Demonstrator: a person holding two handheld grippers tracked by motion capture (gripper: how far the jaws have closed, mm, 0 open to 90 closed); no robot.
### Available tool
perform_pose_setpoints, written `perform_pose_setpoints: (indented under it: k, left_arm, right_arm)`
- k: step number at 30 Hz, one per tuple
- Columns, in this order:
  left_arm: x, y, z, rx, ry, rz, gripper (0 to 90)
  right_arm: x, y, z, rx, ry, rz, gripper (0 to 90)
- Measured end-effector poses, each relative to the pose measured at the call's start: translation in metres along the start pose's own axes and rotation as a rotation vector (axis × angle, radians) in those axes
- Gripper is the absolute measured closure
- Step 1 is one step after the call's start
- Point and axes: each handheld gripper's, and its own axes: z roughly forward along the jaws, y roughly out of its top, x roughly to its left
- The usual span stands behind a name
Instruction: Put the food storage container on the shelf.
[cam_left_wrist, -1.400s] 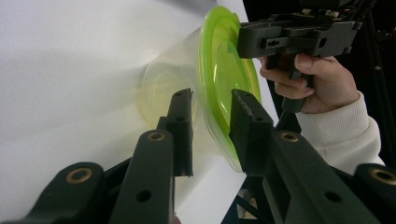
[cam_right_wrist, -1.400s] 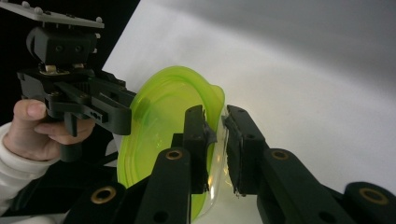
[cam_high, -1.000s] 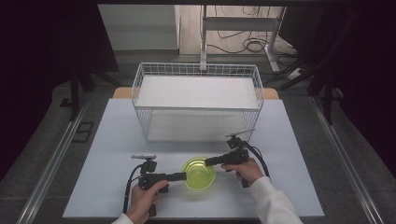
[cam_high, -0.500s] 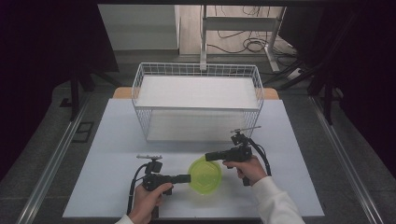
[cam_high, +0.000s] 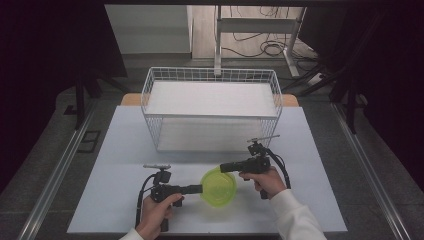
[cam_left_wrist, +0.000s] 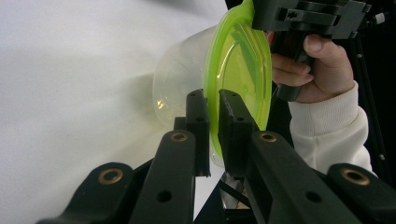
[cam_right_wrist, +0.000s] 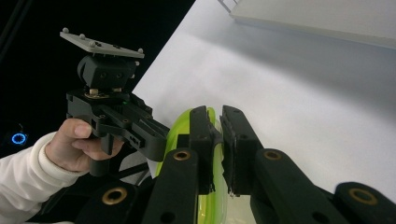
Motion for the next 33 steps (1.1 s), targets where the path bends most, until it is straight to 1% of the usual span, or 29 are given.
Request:
perform_pose_setpoints:
  k: [4, 9, 10, 13, 18, 20, 21, 24, 25, 30, 32, 33]
  left_arm:
    - [-0.001, 0.001, -0.002, -0.004, -0.001, 0.006, 84.1]
    - [-0.002, 0.003, -0.004, -0.007, -0.006, 0.016, 84.2]
    - [-0.003, 0.004, -0.005, -0.015, -0.014, 0.013, 84.2]
    - [-0.006, 0.007, -0.007, -0.017, -0.011, 0.021, 84.4]
    - [-0.009, 0.013, -0.009, -0.018, -0.010, 0.040, 84.7]
    - [-0.009, 0.014, -0.010, -0.021, -0.018, 0.034, 84.7]
    - [-0.012, 0.018, -0.012, -0.022, -0.014, 0.042, 84.8]
    - [-0.019, 0.027, -0.017, -0.021, -0.016, 0.066, 84.9]
    - [-0.022, 0.030, -0.019, -0.024, -0.014, 0.074, 84.9]
    - [-0.035, 0.047, -0.028, -0.038, -0.012, 0.097, 85.0]
    - [-0.042, 0.055, -0.033, -0.039, -0.010, 0.123, 85.0]
    - [-0.042, 0.055, -0.033, -0.039, -0.010, 0.123, 85.0]
  right_arm:
    - [0.001, 0.000, -0.001, 0.001, -0.001, -0.002, 82.4]
    - [0.002, 0.000, -0.002, -0.013, 0.010, -0.002, 82.5]
    - [0.002, 0.001, -0.003, -0.015, 0.014, -0.004, 82.6]
    - [0.005, 0.002, -0.003, -0.029, 0.015, -0.019, 82.6]
    - [0.013, 0.008, -0.006, -0.050, 0.003, -0.041, 82.8]
    - [0.015, 0.009, -0.007, -0.054, 0.003, -0.044, 82.8]
    - [0.018, 0.013, -0.008, -0.062, -0.004, -0.059, 82.8]
    - [0.024, 0.020, -0.011, -0.078, -0.004, -0.074, 82.8]
    - [0.026, 0.022, -0.013, -0.080, -0.001, -0.070, 82.9]
    - [0.036, 0.036, -0.020, -0.112, 0.000, -0.085, 82.8]
    - [0.042, 0.042, -0.023, -0.126, 0.000, -0.093, 82.8]
    - [0.042, 0.042, -0.023, -0.126, 0.000, -0.093, 82.8]
